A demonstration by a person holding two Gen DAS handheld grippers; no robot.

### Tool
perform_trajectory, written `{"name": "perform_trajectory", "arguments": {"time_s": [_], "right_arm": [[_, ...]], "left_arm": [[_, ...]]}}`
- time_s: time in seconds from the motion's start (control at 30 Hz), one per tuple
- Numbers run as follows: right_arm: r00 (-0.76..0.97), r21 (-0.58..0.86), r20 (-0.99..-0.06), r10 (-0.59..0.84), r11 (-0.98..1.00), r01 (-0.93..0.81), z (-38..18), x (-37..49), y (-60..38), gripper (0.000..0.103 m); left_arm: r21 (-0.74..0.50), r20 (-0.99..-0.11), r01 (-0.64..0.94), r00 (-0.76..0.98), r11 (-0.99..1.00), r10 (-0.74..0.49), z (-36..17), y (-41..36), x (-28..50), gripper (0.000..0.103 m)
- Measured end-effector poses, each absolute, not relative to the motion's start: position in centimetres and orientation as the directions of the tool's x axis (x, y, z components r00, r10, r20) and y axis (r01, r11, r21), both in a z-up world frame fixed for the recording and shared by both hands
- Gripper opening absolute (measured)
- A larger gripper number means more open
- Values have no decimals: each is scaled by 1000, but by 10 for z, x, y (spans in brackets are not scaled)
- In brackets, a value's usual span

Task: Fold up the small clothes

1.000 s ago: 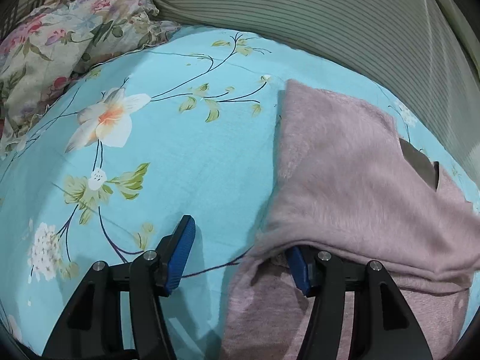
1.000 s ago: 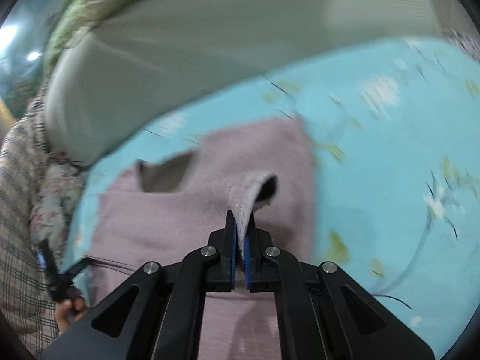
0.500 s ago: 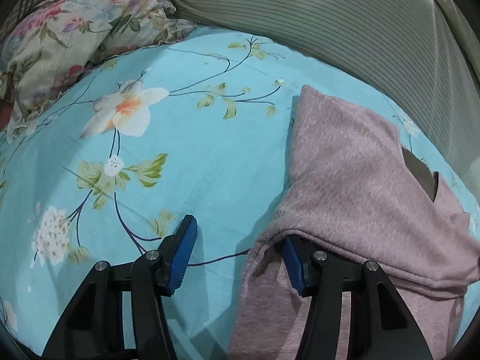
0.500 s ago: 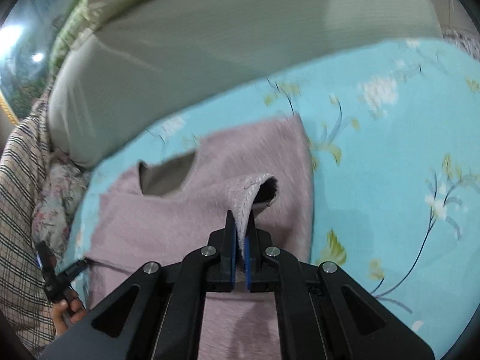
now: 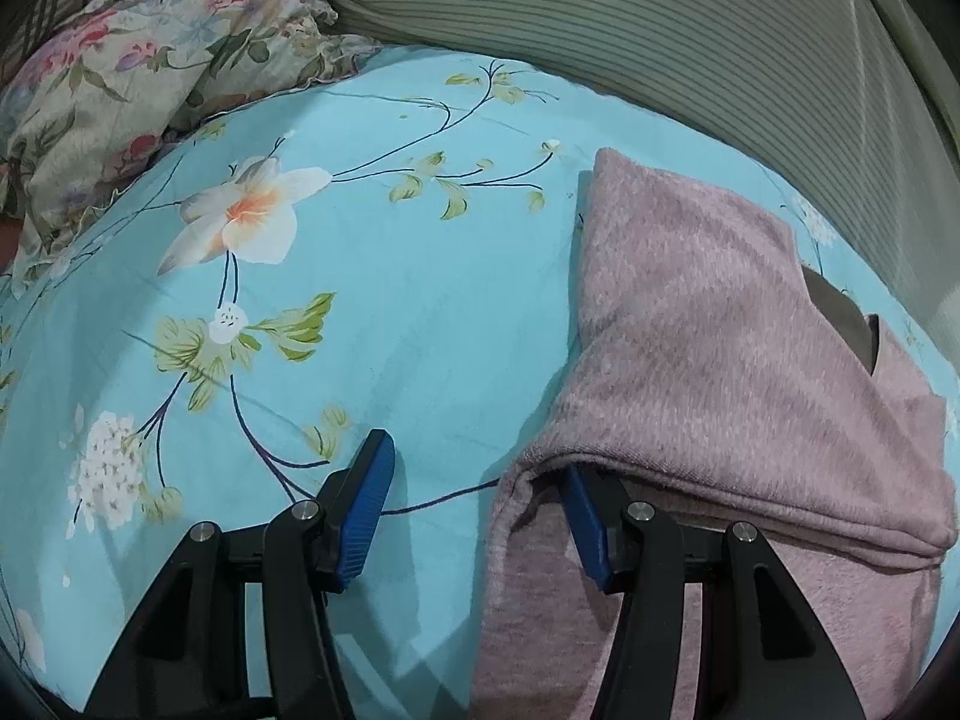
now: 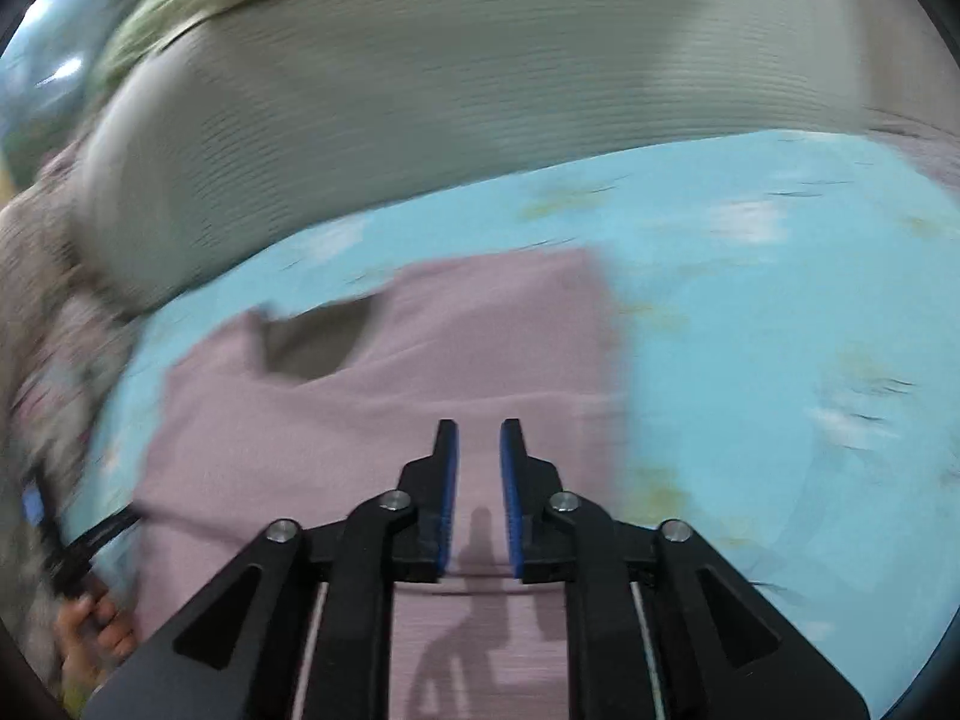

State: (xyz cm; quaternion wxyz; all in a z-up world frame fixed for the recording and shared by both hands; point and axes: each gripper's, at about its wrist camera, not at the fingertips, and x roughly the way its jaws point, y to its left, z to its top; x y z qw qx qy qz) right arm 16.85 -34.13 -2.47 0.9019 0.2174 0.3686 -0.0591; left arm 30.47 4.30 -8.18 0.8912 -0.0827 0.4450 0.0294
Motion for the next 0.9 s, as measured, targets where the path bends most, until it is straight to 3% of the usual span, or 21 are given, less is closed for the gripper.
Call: {"name": "perform_trajectory", "arguments": {"time_s": [0.03, 0.17, 0.47, 0.63, 0.9], "right_arm": [[699, 356, -710, 87, 900, 250, -32, 179, -337, 28], [565, 250, -825, 7, 901, 354, -76, 195, -349, 27], [660, 312, -751, 7, 885, 346, -35, 130, -359, 30], [689, 348, -721, 64, 894, 281, -23, 87, -341, 55], [665, 360, -741, 87, 889, 284, -40, 6, -340, 56]], "left_arm": [[-121, -799, -127, 601, 985, -20, -82, 43, 305, 56], [-142, -809, -126, 586, 982, -41, -81, 50, 304, 57], [-148, -795, 63, 587, 987, -157, -58, 51, 271, 57], [-138, -804, 97, 570, 986, -169, -56, 54, 249, 58], [-189, -827, 181, 501, 965, -256, -74, 61, 179, 61]]}}
